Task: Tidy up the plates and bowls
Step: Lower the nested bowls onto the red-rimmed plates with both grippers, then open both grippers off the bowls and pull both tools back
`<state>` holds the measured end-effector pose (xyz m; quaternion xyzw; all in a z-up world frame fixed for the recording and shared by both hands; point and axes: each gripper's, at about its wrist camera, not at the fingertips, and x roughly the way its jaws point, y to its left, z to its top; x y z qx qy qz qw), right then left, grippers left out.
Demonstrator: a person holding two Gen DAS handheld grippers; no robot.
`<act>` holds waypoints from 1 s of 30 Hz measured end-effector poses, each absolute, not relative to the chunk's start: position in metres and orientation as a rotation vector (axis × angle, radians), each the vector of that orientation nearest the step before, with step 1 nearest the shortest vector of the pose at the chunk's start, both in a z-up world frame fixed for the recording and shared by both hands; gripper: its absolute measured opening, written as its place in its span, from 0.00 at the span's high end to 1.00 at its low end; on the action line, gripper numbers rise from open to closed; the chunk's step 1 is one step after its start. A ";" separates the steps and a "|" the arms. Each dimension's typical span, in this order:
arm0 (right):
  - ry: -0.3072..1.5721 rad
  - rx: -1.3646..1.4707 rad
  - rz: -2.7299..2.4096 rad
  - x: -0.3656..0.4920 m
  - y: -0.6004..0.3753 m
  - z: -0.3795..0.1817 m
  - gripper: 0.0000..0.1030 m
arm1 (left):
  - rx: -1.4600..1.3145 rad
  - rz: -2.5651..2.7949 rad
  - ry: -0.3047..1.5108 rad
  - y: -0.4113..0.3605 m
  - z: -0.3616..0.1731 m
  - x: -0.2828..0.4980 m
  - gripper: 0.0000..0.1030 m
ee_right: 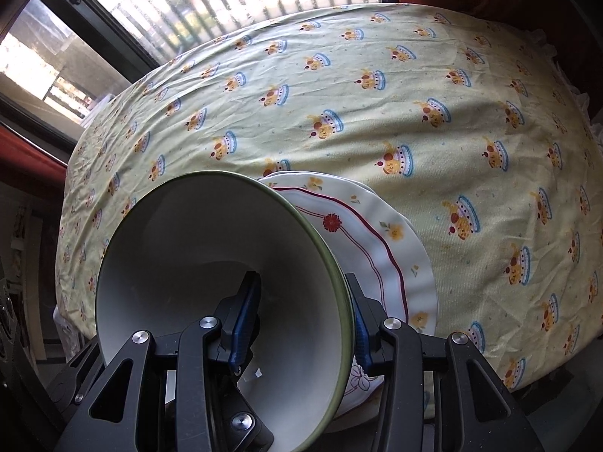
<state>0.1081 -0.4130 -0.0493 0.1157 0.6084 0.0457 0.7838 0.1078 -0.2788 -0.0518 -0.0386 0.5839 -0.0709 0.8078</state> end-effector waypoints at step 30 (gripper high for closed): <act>0.899 0.175 -0.076 0.032 -0.412 0.036 0.28 | 0.001 -0.143 0.912 -0.225 0.018 0.057 0.19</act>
